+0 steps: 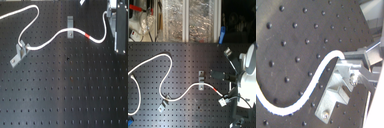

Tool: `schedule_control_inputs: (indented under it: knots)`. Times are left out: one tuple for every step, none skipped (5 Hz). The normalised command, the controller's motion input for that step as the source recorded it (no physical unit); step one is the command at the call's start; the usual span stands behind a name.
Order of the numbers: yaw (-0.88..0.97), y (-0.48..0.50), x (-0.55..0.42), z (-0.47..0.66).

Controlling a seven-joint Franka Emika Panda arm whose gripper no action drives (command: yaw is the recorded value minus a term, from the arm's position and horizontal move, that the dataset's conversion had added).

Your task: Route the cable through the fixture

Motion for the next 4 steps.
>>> schedule_control_inputs:
  knots:
    - [0.1, -0.021, 0.09, -0.72]
    - [0.01, 0.012, -0.065, 0.0]
    - [0.41, 0.13, -0.682, 0.0]
    - [0.01, 0.005, -0.019, 0.0]
